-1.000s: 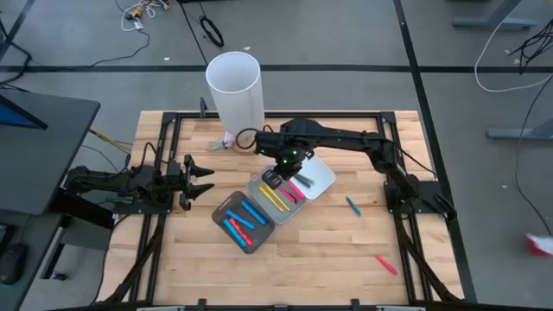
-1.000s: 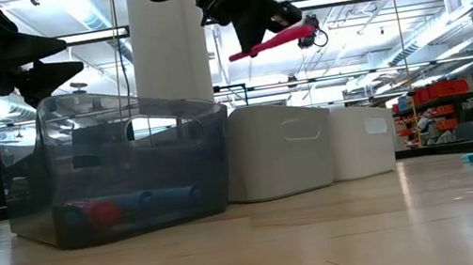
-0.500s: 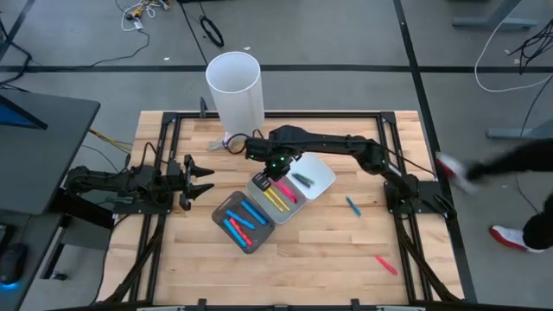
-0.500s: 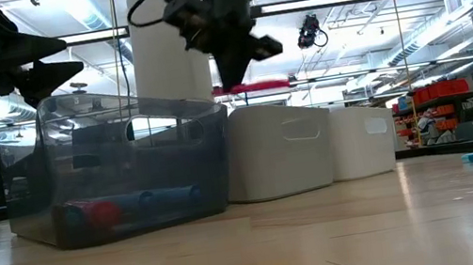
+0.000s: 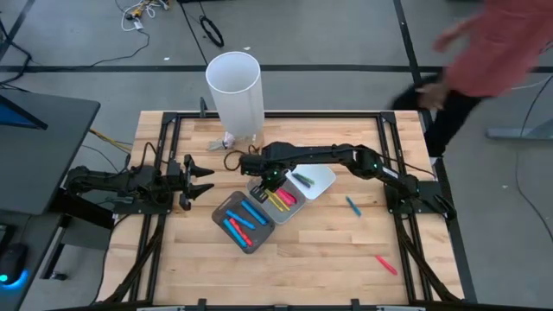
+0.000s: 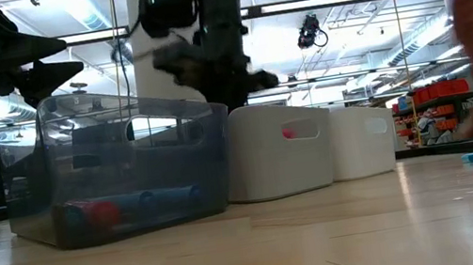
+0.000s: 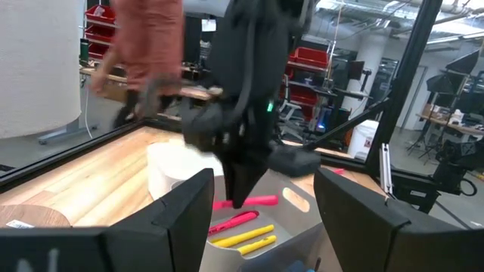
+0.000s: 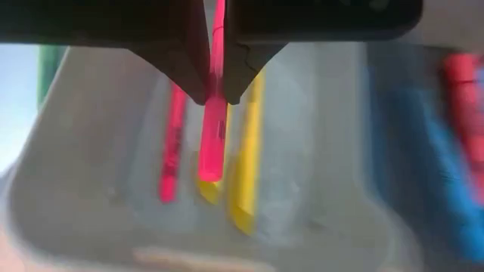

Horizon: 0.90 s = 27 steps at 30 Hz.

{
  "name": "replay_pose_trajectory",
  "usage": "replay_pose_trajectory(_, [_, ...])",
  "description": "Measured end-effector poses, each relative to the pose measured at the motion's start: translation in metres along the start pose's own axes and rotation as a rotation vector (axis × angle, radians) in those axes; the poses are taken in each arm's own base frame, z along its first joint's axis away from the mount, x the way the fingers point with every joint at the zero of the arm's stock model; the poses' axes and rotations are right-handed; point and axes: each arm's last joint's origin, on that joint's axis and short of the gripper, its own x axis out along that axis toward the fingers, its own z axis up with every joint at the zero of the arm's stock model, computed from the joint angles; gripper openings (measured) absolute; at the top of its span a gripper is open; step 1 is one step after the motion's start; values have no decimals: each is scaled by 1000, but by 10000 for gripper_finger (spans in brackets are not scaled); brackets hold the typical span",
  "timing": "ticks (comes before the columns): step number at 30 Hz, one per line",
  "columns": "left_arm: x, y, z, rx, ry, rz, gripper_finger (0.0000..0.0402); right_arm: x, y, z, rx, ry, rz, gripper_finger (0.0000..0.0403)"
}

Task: Pick & Place Markers
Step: Put the pink marker into the gray bin, then put the pink pen into the white bin

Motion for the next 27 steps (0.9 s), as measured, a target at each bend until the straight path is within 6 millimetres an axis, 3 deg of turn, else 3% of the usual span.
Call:
replay_pose_trajectory(9, [0, 0, 0, 0, 0, 0, 234, 43, -7, -9, -6, 61, -71, 9])
replay_pose_trajectory(16, [0, 0, 0, 0, 0, 0, 234, 45, -6, -7, -29, 27, -63, 22])
replay_pose_trajectory(27, [0, 0, 0, -1, -1, 0, 234, 45, -4, -6, -63, 25, -30, 119])
